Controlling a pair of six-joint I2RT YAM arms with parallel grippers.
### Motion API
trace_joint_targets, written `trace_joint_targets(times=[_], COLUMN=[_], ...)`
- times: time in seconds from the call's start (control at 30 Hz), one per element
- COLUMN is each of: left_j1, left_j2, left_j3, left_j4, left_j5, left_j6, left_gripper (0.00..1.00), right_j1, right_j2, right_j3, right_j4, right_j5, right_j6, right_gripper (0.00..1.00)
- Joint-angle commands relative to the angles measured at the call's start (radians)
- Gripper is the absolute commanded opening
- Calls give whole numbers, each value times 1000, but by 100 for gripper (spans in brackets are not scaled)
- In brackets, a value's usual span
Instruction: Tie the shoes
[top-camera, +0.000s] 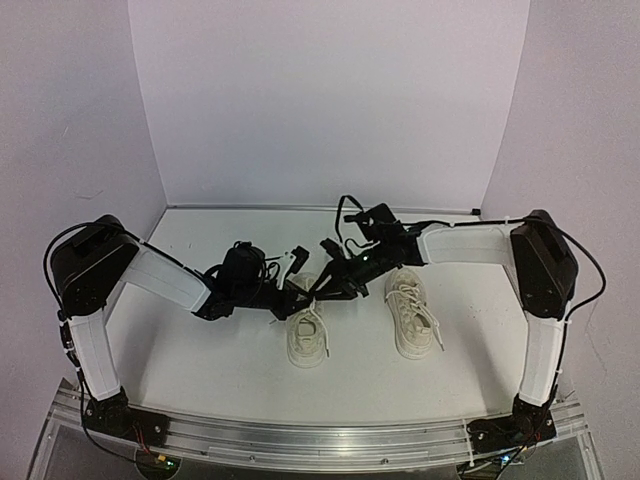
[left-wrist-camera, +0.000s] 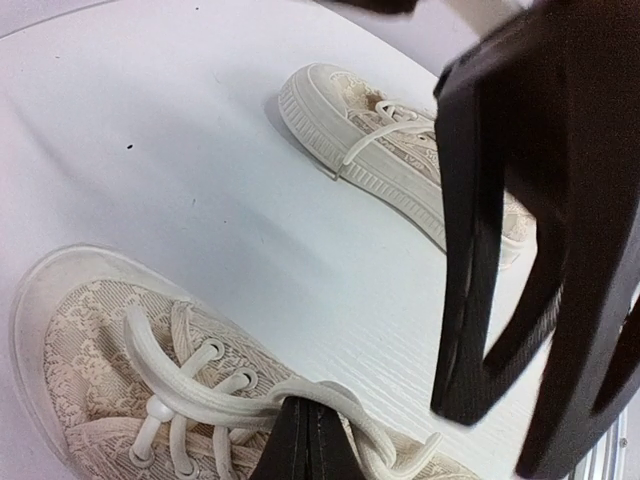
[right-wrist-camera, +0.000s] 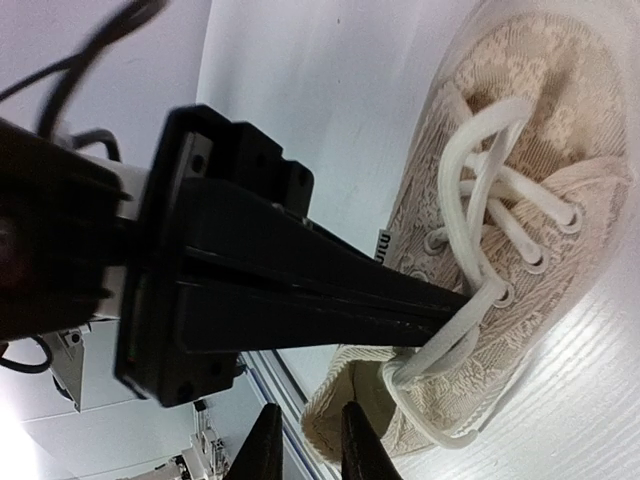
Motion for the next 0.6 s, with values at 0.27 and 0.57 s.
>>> trace_joint_targets(times=[0.27,0.57], left_j1=[4,4], left_j2=[-7,-4], left_j3=[4,17], left_j4=[-27,-43], left_j5=[27,32], left_j6=[57,74], left_gripper=[0,0], right_j1=[-49,-42], right_j2=[-32,21], right_j3=[-17,-15], right_j4=[-24,-26], right_j5=[56,85], right_j6=[2,22], right_gripper=[22,14])
